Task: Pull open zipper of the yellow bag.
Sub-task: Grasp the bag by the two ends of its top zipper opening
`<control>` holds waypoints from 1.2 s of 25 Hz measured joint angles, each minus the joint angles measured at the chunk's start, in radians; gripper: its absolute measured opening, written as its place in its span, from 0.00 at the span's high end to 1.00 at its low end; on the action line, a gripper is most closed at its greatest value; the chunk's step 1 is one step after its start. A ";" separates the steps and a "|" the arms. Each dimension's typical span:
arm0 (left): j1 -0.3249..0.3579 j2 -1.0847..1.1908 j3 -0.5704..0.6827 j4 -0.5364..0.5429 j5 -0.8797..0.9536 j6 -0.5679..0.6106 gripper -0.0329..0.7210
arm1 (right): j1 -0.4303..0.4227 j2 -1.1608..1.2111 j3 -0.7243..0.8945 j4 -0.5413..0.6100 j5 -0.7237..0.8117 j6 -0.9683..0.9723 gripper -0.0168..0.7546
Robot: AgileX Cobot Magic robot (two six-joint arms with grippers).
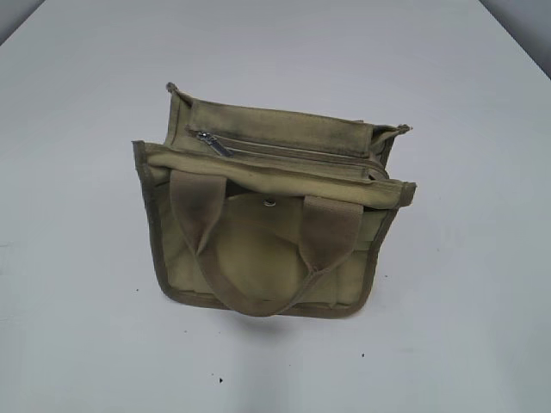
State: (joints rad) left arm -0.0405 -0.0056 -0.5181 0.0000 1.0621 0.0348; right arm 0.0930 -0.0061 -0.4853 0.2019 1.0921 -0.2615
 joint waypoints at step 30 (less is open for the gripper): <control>0.000 0.000 0.000 0.000 0.000 0.000 0.38 | 0.000 0.000 0.000 0.000 0.000 0.000 0.22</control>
State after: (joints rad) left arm -0.0405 -0.0056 -0.5181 0.0000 1.0621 0.0348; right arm 0.0930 -0.0061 -0.4853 0.2019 1.0921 -0.2615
